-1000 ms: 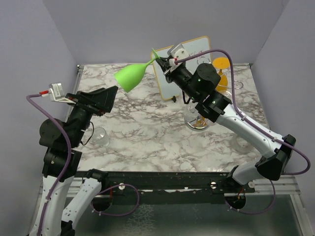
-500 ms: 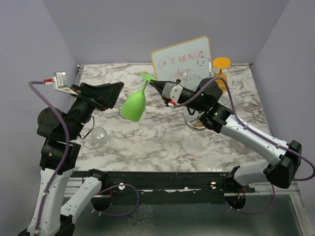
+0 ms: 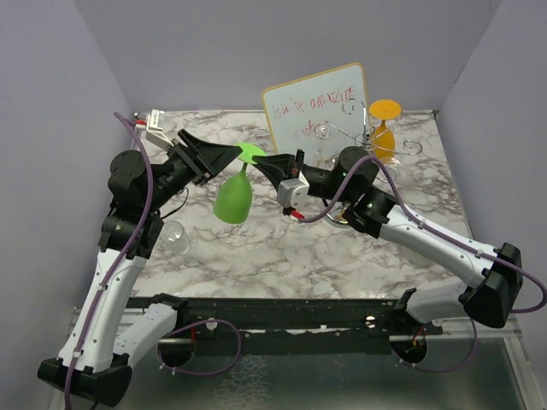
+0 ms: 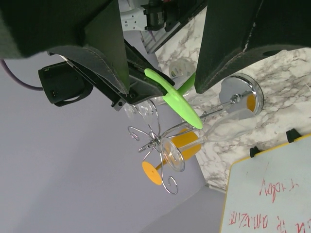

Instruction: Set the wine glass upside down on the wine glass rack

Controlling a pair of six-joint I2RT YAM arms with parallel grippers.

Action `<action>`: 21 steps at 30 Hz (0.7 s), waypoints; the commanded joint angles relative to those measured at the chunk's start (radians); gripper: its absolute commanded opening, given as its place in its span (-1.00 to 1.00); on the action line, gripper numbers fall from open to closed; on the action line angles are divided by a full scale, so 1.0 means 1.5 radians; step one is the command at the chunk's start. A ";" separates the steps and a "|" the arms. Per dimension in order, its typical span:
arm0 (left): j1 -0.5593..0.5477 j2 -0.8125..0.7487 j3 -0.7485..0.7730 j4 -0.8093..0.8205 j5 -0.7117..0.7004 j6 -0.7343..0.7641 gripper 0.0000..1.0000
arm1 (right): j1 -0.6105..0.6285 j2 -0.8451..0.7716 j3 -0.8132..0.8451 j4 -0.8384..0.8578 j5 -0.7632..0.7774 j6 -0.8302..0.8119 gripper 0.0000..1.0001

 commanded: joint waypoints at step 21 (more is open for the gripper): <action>0.003 0.053 -0.004 -0.028 0.069 0.009 -1.00 | 0.064 0.024 -0.030 0.029 0.119 -0.255 -0.89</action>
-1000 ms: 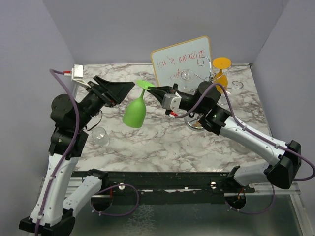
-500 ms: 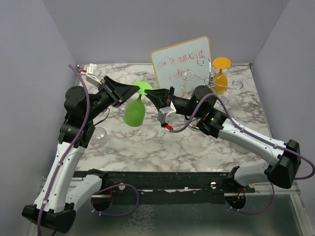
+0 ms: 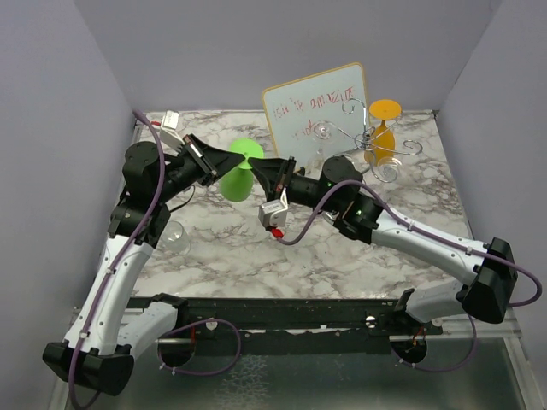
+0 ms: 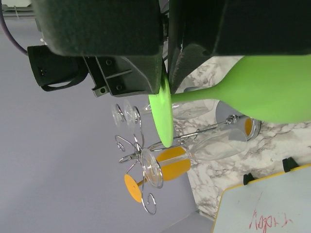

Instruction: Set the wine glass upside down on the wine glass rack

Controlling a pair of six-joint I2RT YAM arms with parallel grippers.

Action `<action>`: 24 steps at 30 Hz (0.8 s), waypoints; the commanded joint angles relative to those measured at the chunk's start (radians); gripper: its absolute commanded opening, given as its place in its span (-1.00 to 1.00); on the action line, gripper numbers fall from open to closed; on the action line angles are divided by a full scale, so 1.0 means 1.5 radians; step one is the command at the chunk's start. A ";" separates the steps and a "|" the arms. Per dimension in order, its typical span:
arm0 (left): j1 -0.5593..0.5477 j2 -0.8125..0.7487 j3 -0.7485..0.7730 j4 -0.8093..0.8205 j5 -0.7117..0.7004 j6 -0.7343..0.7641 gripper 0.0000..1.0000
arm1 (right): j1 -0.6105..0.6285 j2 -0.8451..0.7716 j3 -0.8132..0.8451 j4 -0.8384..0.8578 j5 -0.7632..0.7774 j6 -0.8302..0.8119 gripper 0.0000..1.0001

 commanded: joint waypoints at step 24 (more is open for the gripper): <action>0.001 -0.097 -0.001 0.071 -0.050 0.056 -1.00 | 0.013 -0.101 0.079 -0.018 0.068 0.647 0.33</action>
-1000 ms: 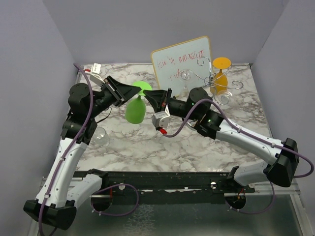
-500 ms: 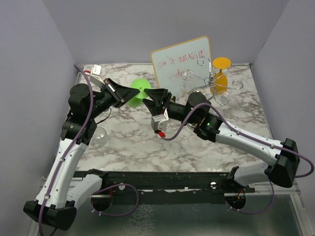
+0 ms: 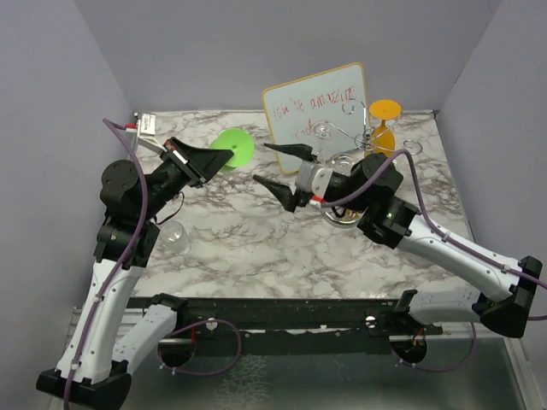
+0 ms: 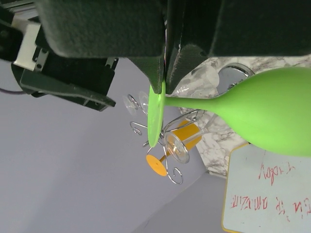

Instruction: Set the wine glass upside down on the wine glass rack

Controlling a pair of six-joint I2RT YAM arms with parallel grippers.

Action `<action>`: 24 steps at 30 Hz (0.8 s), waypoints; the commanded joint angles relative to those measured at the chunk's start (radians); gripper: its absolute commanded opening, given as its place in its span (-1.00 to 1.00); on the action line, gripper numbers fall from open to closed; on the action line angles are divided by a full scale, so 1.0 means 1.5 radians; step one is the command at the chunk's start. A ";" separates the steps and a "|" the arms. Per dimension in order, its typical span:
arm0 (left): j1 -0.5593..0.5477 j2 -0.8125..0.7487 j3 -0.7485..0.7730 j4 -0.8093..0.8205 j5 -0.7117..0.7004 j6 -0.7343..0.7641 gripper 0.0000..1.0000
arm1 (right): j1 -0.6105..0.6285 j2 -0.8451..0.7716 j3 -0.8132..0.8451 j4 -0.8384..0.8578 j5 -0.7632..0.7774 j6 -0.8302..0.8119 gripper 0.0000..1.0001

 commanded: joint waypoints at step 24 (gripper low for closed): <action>-0.002 -0.062 -0.027 0.179 0.149 0.029 -1.00 | 0.004 0.074 0.249 -0.224 0.129 0.909 0.08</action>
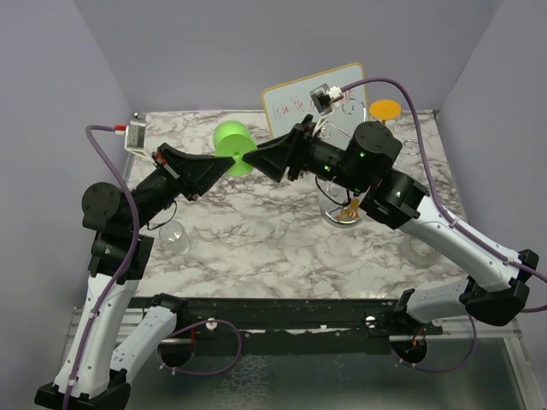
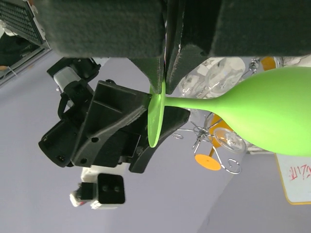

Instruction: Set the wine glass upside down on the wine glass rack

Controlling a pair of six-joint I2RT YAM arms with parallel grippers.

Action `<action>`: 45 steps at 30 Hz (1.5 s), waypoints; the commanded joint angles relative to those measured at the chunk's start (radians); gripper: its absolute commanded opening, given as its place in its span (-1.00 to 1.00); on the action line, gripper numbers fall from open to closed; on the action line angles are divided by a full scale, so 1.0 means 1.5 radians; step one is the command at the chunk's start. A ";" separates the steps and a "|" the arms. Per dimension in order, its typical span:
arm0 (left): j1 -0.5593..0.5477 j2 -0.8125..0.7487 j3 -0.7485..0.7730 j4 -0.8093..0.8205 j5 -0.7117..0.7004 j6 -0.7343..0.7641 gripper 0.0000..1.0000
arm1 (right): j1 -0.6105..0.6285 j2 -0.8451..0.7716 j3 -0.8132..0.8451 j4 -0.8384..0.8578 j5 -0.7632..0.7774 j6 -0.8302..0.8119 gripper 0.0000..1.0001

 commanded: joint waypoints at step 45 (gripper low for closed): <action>-0.001 -0.056 -0.032 -0.079 -0.113 0.177 0.98 | -0.099 0.010 0.168 0.020 0.363 -0.381 -0.99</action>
